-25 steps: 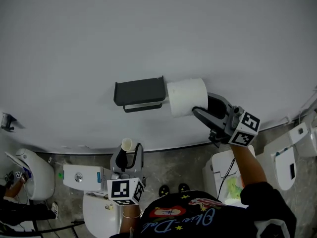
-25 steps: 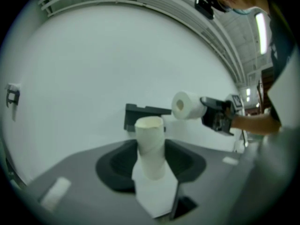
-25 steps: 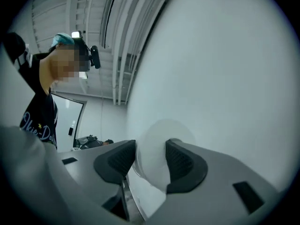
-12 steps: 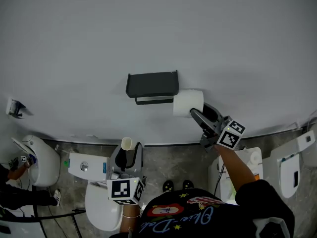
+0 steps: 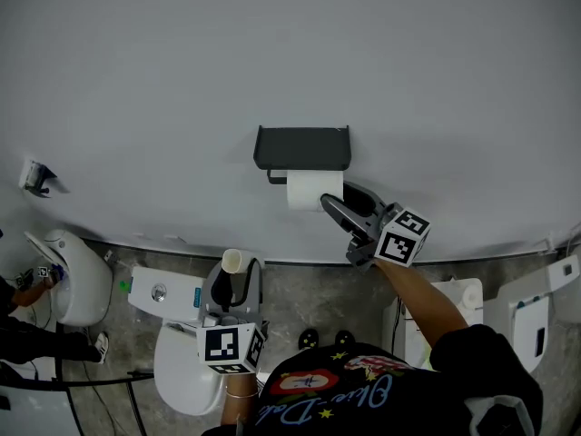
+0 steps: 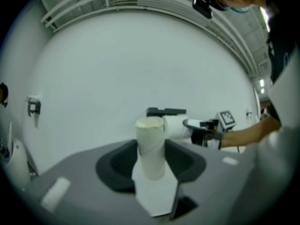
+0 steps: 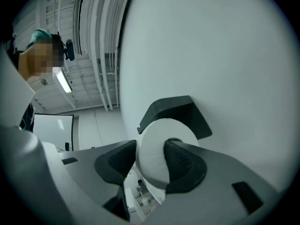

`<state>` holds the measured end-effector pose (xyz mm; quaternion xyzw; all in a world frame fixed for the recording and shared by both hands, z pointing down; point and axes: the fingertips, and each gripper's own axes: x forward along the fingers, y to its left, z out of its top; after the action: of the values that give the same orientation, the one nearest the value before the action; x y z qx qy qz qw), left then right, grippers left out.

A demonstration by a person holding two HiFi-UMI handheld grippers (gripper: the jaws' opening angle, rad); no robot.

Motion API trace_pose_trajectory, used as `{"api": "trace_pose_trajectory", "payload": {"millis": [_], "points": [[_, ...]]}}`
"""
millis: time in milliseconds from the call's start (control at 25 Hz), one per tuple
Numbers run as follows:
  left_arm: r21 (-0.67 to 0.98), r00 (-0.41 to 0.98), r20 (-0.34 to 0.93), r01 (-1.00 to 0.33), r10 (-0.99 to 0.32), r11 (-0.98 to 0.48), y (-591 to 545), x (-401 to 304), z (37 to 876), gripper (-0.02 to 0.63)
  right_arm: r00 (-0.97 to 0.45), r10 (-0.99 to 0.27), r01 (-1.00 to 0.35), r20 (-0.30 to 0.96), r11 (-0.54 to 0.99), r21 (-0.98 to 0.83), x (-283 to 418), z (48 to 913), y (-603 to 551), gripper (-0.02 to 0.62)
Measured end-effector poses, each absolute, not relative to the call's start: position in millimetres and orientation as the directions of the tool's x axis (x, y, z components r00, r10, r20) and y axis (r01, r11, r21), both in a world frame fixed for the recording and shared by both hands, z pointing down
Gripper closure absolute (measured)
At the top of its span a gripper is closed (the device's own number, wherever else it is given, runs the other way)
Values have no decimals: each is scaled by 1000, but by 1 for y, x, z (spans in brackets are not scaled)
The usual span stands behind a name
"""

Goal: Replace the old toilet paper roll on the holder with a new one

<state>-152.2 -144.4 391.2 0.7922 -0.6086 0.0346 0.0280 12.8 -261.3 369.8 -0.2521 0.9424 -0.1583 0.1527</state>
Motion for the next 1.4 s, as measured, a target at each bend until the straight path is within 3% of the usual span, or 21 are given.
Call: {"api": "trace_pose_trajectory", "payload": {"millis": [520, 880, 1040, 1200, 1400], "points": [[21, 271, 91, -963, -958, -270, -144, -147, 395, 426, -828, -528, -423, -188, 810, -407, -4, 374, -263, 396], [23, 315, 93, -949, -944, -315, -152, -137, 395, 426, -799, -598, -563, -62, 781, -271, -6, 378, -261, 362], [19, 333, 94, -943, -938, -332, -151, -134, 396, 426, -786, -615, -573, -68, 765, -295, 1, 377, -259, 362], [19, 338, 96, -941, -936, -338, -152, -134, 397, 426, -764, -644, -625, -52, 757, -189, 8, 370, -257, 362], [13, 353, 94, -935, -931, -354, -154, -130, 397, 426, -742, -662, -636, -108, 745, -198, 23, 359, -250, 363]]}}
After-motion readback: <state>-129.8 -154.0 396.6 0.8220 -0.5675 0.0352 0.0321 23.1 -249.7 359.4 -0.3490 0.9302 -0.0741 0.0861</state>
